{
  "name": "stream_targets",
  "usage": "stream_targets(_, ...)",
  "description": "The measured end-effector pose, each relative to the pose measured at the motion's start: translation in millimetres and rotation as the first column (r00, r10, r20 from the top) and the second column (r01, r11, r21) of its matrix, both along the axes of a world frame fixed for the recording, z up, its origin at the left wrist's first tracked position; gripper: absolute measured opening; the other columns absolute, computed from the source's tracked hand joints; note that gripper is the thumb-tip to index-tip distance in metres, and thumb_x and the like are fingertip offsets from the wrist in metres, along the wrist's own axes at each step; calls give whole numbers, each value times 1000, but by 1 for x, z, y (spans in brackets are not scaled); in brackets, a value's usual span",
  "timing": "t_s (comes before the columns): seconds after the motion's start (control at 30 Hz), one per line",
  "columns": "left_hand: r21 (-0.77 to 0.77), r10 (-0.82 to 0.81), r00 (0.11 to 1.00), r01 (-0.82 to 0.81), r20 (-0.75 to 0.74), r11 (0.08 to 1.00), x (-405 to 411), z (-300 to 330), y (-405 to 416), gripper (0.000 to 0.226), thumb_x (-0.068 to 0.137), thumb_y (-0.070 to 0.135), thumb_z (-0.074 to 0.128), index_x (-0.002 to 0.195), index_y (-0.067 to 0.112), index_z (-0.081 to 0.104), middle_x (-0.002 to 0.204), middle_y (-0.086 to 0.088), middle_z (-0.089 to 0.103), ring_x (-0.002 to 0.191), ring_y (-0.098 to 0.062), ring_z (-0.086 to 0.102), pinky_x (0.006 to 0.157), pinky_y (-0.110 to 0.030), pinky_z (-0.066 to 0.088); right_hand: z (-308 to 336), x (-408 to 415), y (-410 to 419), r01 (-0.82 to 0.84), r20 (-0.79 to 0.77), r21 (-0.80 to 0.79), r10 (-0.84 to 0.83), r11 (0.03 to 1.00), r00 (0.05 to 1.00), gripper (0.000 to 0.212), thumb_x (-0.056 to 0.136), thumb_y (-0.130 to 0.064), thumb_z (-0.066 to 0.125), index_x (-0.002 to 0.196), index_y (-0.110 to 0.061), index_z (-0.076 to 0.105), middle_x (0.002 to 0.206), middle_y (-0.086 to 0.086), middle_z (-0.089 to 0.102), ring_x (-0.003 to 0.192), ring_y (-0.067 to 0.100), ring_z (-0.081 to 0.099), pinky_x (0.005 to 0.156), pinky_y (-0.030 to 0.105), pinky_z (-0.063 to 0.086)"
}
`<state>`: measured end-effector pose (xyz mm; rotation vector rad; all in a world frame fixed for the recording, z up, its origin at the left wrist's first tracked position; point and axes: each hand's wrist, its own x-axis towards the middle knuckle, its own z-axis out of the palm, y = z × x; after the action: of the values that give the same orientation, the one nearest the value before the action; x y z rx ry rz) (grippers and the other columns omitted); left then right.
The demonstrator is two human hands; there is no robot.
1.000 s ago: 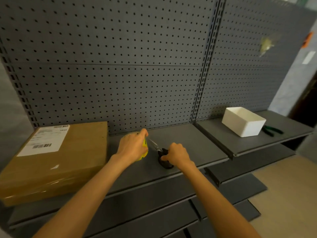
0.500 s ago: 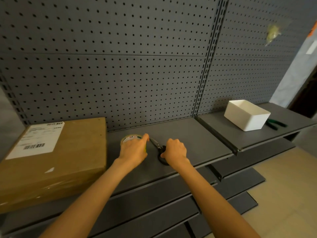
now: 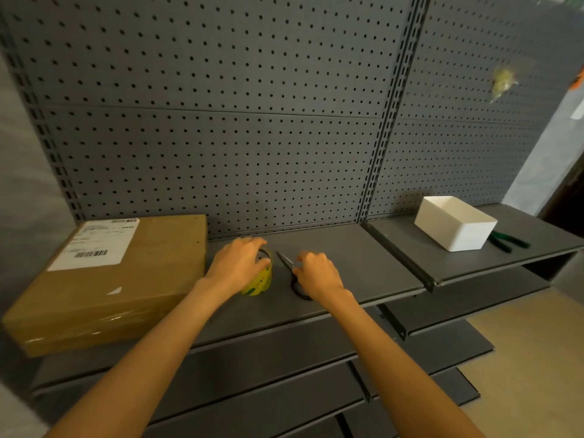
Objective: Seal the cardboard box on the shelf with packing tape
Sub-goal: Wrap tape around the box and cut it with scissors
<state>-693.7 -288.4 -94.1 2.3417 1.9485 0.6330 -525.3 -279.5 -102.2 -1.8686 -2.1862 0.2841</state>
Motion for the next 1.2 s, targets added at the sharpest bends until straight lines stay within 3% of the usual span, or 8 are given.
stream_targets(0.2, 111, 164, 968, -145, -190, 983, -47, 21, -37, 30, 95, 28, 52, 119, 11, 58, 116, -8, 60, 109, -25, 54, 82, -37, 51, 22, -27, -11, -246, 175, 164, 217, 955, 960, 22, 96, -14, 47, 110, 1, 56, 114, 19, 58, 108, 36, 52, 68, 36, 38)
stream_targets(0.37, 140, 302, 903, -272, -304, 952, -85, 28, -82, 25, 97, 26, 45, 113, 12, 58, 112, -7, 60, 103, -22, 55, 82, -32, 45, 27, -63, -23, -408, 326, 236, 324, 882, 888, 29, 95, -11, 45, 122, -4, 52, 124, 14, 54, 118, 30, 46, 88, 37, 43)
stream_targets(0.53, 129, 398, 837, -378, -375, 917, -112, 26, -112, 25, 97, 25, 44, 110, 9, 59, 109, -9, 62, 103, -24, 54, 81, -33, 46, 29, -94, -35, -502, 363, 285, 393, 816, 845, 26, 95, -12, 47, 119, -4, 53, 122, 14, 54, 118, 30, 46, 89, 37, 43)
stream_targets(0.77, 61, 362, 920, -357, -153, 932, -135, 13, -115, 31, 98, 34, 42, 119, 16, 55, 111, -4, 62, 95, -19, 59, 76, -30, 49, 34, -125, -45, -582, 206, 259, 545, 771, 813, 36, 99, -37, 41, 110, -7, 57, 112, 12, 59, 102, 30, 55, 68, 34, 41)
stream_targets(0.9, 39, 275, 958, -273, -83, 961, -144, -2, -114, 39, 101, 32, 36, 136, 20, 47, 139, 0, 50, 128, -19, 47, 101, -35, 39, 19, -140, -48, -627, 58, 154, 626, 764, 777, 47, 98, -49, 37, 130, -19, 52, 134, 5, 54, 121, 27, 51, 92, 42, 47)
stream_targets(1.0, 77, 281, 954, -274, -102, 959, -147, -14, -113, 53, 99, 40, 19, 140, 17, 44, 143, -2, 46, 136, -18, 38, 113, -33, 23, -1, -146, -48, -632, -22, 192, 647, 751, 762, 53, 98, -45, 39, 142, -16, 42, 150, 2, 38, 141, 18, 28, 115, 35, 22)
stream_targets(1.07, 92, 291, 949, -281, -123, 955, -147, -19, -113, 62, 95, 44, 10, 139, 16, 45, 142, -3, 48, 135, -18, 39, 113, -33, 22, -16, -147, -49, -615, -83, 282, 658, 736, 749, 59, 95, -49, 36, 139, -12, 45, 146, 6, 43, 140, 19, 31, 119, 36, 16)
stream_targets(1.2, 109, 292, 948, -280, -122, 954, -149, -24, -111, 74, 90, 49, 0, 139, 17, 46, 142, -1, 48, 135, -18, 39, 113, -33, 23, -35, -150, -45, -569, -84, 431, 659, 700, 747, 72, 92, -58, 23, 128, -6, 57, 132, 10, 58, 128, 24, 50, 113, 41, 27)
